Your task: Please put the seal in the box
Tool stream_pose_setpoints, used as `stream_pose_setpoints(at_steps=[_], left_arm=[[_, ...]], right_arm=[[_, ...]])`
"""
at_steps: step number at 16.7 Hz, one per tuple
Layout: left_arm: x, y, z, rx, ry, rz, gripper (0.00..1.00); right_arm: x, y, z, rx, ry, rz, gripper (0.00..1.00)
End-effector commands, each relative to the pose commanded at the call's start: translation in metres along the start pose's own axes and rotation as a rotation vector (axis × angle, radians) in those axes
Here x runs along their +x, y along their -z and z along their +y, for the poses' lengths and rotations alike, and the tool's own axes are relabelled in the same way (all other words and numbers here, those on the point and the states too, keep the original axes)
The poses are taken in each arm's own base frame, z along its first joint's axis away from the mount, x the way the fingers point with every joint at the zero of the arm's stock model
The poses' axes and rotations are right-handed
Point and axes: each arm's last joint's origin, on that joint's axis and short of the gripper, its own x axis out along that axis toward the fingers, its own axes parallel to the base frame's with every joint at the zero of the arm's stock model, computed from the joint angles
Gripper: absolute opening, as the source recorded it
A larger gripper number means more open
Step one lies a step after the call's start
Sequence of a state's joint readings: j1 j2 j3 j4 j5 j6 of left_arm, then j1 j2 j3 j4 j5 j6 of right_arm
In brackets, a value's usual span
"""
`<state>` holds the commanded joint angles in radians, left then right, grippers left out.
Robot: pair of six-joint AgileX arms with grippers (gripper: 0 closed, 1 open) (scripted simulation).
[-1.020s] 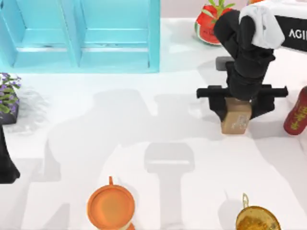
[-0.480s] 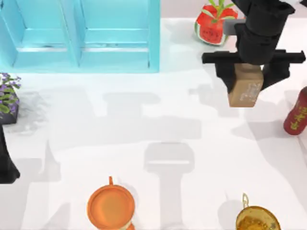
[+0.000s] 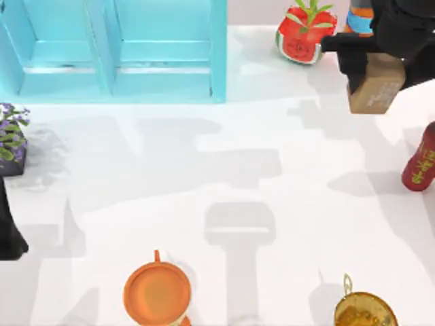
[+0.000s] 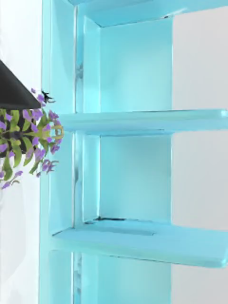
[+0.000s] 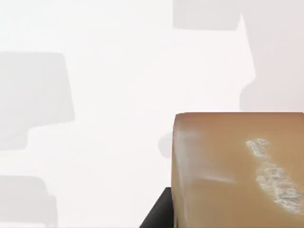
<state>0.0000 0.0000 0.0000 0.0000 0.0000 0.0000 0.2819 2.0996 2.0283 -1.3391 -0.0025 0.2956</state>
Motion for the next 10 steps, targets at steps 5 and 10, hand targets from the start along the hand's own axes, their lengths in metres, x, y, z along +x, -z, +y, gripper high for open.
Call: stream_pose_setpoints(at_steps=[5,10], left_arm=[[0.0,0.0,0.0,0.0,0.0,0.0,1.0],[0.0,0.0,0.0,0.0,0.0,0.0,1.0]], right_arm=[[-0.083,0.004,-0.129,-0.025,0.064,-0.243,0.0],[-0.085,0.051,-0.238,-0.021,0.157,-0.129,0.0]])
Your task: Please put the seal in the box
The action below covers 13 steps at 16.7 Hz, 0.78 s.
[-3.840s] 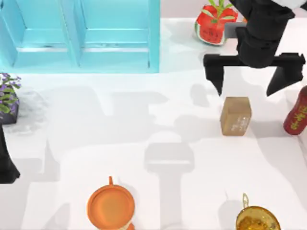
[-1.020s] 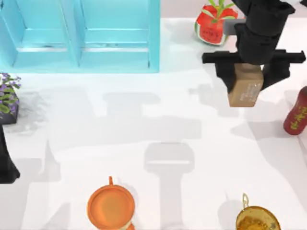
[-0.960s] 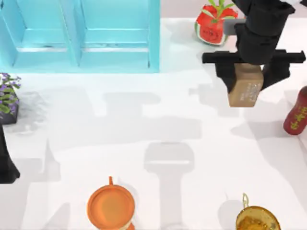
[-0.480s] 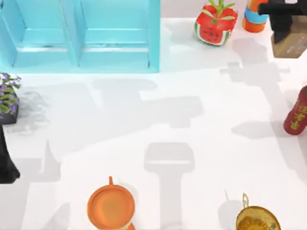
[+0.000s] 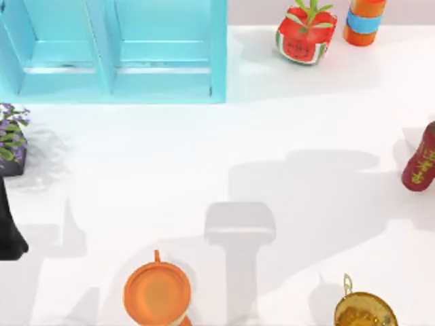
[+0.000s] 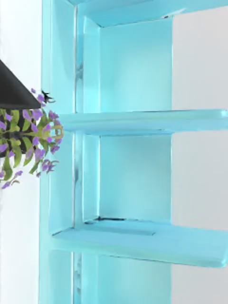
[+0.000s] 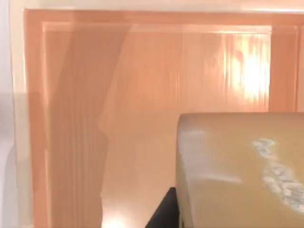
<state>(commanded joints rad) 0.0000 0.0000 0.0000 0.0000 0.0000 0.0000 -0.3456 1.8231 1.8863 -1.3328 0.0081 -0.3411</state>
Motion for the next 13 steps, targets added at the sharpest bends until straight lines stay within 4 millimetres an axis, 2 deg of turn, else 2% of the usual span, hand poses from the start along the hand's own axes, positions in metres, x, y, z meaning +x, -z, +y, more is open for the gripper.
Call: stream_pose_setpoints(at_steps=[3,6,13], left_arm=[[0.0,0.0,0.0,0.0,0.0,0.0,1.0],[0.0,0.0,0.0,0.0,0.0,0.0,1.0],[0.0,0.0,0.0,0.0,0.0,0.0,1.0]], right_arm=[[0.031,0.028,-0.022,0.007,-0.048,0.16,0.0],[0.052,0.041,-0.025,0.014,-0.099,0.265,0.0],[0.058,0.042,-0.022,0.01,-0.106,0.274,0.0]])
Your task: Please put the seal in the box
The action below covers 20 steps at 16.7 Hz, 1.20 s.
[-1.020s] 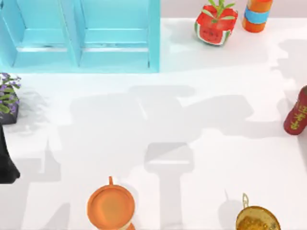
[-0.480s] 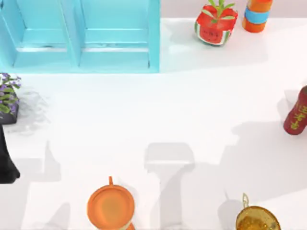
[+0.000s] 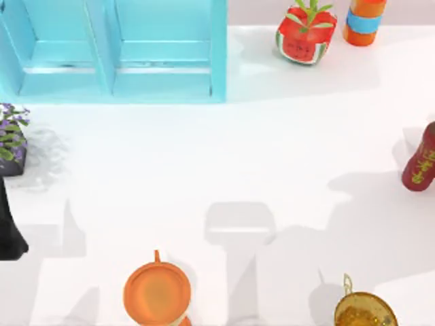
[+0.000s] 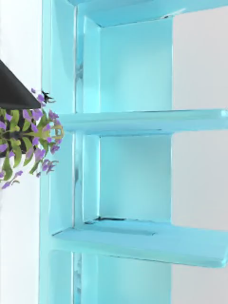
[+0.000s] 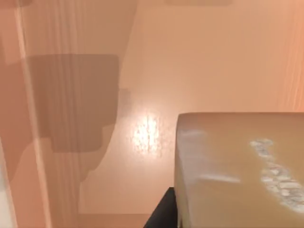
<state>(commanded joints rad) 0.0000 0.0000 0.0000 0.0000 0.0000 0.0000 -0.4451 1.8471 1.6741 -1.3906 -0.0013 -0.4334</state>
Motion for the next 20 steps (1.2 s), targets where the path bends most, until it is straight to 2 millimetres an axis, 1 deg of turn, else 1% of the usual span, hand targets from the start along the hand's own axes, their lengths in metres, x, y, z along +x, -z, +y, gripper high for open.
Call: stream_pose_setpoints(at_steps=[2,4,6,8,11,20], left_arm=[[0.0,0.0,0.0,0.0,0.0,0.0,1.0],[0.0,0.0,0.0,0.0,0.0,0.0,1.0],[0.0,0.0,0.0,0.0,0.0,0.0,1.0],[0.0,0.0,0.0,0.0,0.0,0.0,1.0],[0.0,0.0,0.0,0.0,0.0,0.0,1.0],[0.0,0.0,0.0,0.0,0.0,0.0,1.0]], right_arm=[[0.015,-0.001,-0.001,0.001,-0.001,0.001,0.0],[0.037,0.0,-0.001,0.002,-0.004,0.005,0.0],[0.054,0.001,-0.001,0.001,0.0,0.002,0.0],[0.062,0.001,-0.001,0.003,-0.002,0.006,0.0],[0.062,0.001,-0.001,0.003,-0.002,0.006,0.0],[0.062,0.001,-0.001,0.003,-0.002,0.006,0.68]])
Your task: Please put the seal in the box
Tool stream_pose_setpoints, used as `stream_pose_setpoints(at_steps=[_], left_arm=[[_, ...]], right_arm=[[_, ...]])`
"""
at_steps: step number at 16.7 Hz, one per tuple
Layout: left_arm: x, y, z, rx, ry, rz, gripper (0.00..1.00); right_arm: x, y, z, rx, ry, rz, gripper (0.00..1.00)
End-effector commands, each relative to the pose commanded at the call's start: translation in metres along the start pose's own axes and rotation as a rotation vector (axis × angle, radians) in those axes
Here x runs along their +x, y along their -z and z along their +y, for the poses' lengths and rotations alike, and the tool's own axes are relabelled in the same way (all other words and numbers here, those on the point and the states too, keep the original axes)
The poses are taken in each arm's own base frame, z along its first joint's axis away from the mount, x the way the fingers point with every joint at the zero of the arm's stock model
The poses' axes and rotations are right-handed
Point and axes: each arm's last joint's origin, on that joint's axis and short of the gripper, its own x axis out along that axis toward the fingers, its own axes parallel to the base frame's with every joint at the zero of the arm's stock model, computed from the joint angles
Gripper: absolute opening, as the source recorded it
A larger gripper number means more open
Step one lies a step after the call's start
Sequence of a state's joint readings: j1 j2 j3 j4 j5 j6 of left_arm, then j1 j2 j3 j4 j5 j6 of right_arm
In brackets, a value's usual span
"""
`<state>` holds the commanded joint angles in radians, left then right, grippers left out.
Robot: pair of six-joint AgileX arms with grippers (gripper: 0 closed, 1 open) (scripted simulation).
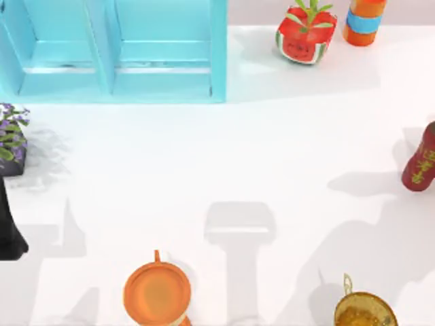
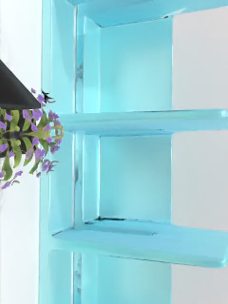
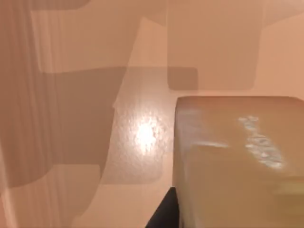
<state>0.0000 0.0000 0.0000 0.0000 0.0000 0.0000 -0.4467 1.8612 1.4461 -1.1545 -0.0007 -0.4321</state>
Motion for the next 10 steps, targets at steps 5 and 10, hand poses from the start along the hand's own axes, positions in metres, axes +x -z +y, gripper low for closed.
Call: stream_pose_setpoints(at_steps=[5,10], left_arm=[[0.0,0.0,0.0,0.0,0.0,0.0,1.0],[0.0,0.0,0.0,0.0,0.0,0.0,1.0]], right_arm=[[0.0,0.0,0.0,0.0,0.0,0.0,1.0],[0.0,0.0,0.0,0.0,0.0,0.0,1.0]])
